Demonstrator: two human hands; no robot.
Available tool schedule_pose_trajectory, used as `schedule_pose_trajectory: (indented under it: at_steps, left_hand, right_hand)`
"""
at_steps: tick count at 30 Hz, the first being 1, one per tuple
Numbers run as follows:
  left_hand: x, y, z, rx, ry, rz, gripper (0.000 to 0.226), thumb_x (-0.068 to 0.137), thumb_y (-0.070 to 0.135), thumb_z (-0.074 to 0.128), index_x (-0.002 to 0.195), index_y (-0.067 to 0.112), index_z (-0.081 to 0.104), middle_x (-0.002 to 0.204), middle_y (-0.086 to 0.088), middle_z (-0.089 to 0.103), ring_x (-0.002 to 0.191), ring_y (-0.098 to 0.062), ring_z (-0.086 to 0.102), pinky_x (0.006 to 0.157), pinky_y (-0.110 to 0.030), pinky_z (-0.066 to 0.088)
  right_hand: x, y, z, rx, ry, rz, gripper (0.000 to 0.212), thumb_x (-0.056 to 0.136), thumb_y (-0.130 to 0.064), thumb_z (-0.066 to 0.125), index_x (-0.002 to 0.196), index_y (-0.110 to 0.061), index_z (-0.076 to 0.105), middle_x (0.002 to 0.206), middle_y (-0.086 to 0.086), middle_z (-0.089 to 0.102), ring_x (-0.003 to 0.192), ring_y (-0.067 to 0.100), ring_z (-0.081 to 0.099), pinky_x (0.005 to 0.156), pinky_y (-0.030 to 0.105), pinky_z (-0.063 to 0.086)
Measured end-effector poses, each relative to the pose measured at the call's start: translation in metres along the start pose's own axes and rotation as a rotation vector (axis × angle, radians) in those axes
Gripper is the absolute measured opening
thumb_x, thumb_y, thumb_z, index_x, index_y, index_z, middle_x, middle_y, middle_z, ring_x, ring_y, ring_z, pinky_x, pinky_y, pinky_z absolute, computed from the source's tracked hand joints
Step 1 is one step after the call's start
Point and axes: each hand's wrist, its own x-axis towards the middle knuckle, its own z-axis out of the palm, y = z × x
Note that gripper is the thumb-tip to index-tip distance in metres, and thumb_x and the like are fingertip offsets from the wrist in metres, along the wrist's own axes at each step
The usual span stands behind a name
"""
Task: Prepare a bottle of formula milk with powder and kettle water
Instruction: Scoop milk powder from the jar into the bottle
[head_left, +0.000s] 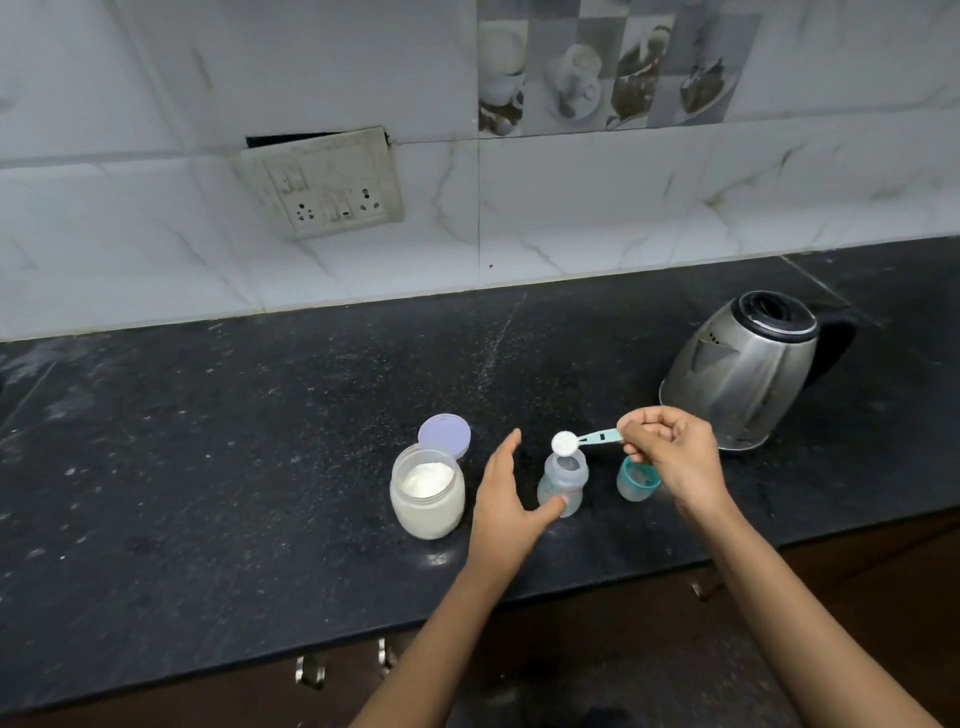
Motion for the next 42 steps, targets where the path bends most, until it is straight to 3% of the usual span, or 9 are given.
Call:
schedule_pose_trajectory:
  at_steps: [3, 11, 15, 19, 24, 27, 31, 34, 42]
  left_hand:
    - [0.004, -0.009, 0.011, 0.033, -0.076, -0.046, 0.092, 0.071, 0.03, 0.081, 0.147, 0.028, 0.03, 0.148, 0.011, 0.037, 0.136, -0.004, 0.035, 0.111, -0.026, 0.03]
    - [0.017, -0.016, 0.023, 0.06, -0.173, -0.061, 0.09, 0.071, 0.03, 0.082, 0.147, 0.026, 0.034, 0.145, 0.014, 0.04, 0.126, 0.006, 0.033, 0.105, -0.016, 0.025]
    - [0.022, -0.018, 0.026, 0.044, -0.186, -0.048, 0.077, 0.071, 0.031, 0.08, 0.139, 0.03, 0.044, 0.138, 0.015, 0.05, 0.124, 0.001, 0.045, 0.106, -0.023, 0.036]
    - [0.024, -0.017, 0.029, 0.019, -0.162, -0.028, 0.06, 0.068, 0.033, 0.076, 0.124, 0.034, 0.056, 0.119, 0.017, 0.062, 0.11, 0.0, 0.056, 0.097, -0.033, 0.047]
    - [0.024, -0.018, 0.032, 0.038, -0.143, 0.003, 0.059, 0.067, 0.037, 0.076, 0.123, 0.034, 0.056, 0.118, 0.016, 0.063, 0.108, 0.0, 0.057, 0.095, -0.031, 0.047]
    - [0.023, -0.02, 0.033, 0.037, -0.148, 0.015, 0.058, 0.068, 0.032, 0.078, 0.122, 0.033, 0.057, 0.114, 0.016, 0.064, 0.105, 0.001, 0.058, 0.093, -0.031, 0.049]
    - [0.021, -0.022, 0.033, 0.002, -0.124, -0.01, 0.055, 0.066, 0.034, 0.076, 0.118, 0.036, 0.058, 0.109, 0.016, 0.066, 0.102, -0.001, 0.061, 0.092, -0.033, 0.05]
    - [0.02, -0.023, 0.032, -0.005, -0.123, -0.013, 0.054, 0.067, 0.036, 0.074, 0.119, 0.035, 0.057, 0.109, 0.016, 0.066, 0.103, -0.001, 0.061, 0.093, -0.034, 0.05]
    - [0.02, -0.024, 0.032, -0.009, -0.114, -0.015, 0.053, 0.067, 0.035, 0.073, 0.117, 0.038, 0.057, 0.109, 0.017, 0.066, 0.103, -0.002, 0.061, 0.092, -0.036, 0.051]
  right_hand:
    - [0.0, 0.005, -0.005, -0.008, 0.031, -0.004, 0.007, 0.084, -0.001, 0.069, 0.081, -0.008, 0.07, 0.067, 0.004, 0.068, 0.054, 0.006, 0.06, 0.054, 0.016, 0.05]
    - [-0.004, 0.005, -0.007, -0.091, 0.038, -0.057, 0.006, 0.083, -0.005, 0.069, 0.08, -0.01, 0.07, 0.064, 0.009, 0.061, 0.056, 0.007, 0.059, 0.058, 0.019, 0.05]
    - [-0.006, 0.003, -0.004, -0.165, -0.002, -0.12, 0.005, 0.084, -0.009, 0.07, 0.08, -0.011, 0.069, 0.062, 0.005, 0.052, 0.057, 0.01, 0.049, 0.057, 0.022, 0.045]
    - [-0.004, 0.0, -0.002, -0.358, -0.06, -0.261, 0.006, 0.082, -0.012, 0.073, 0.079, -0.015, 0.068, 0.067, -0.004, 0.061, 0.059, 0.002, 0.051, 0.061, 0.012, 0.045]
    - [0.004, -0.009, -0.003, -0.893, -0.37, -0.703, 0.003, 0.086, -0.016, 0.068, 0.088, -0.015, 0.066, 0.079, -0.003, 0.066, 0.075, 0.014, 0.06, 0.069, 0.033, 0.051]
    - [0.007, -0.016, 0.004, -1.123, -0.695, -0.751, 0.004, 0.09, -0.019, 0.06, 0.089, -0.017, 0.063, 0.079, -0.005, 0.062, 0.078, 0.012, 0.052, 0.069, 0.034, 0.048]
    - [0.01, -0.017, 0.012, -0.987, -0.522, -0.793, 0.008, 0.09, -0.017, 0.058, 0.093, -0.015, 0.065, 0.078, -0.002, 0.061, 0.08, 0.016, 0.055, 0.066, 0.034, 0.049]
    - [0.009, -0.02, 0.016, -1.062, -0.658, -0.735, 0.004, 0.089, -0.015, 0.06, 0.091, -0.017, 0.063, 0.081, -0.004, 0.061, 0.083, 0.015, 0.055, 0.07, 0.034, 0.048]
    - [0.009, -0.021, 0.014, -0.978, -0.56, -0.675, 0.008, 0.086, -0.013, 0.063, 0.09, -0.02, 0.065, 0.082, -0.007, 0.065, 0.08, 0.012, 0.058, 0.072, 0.034, 0.049]
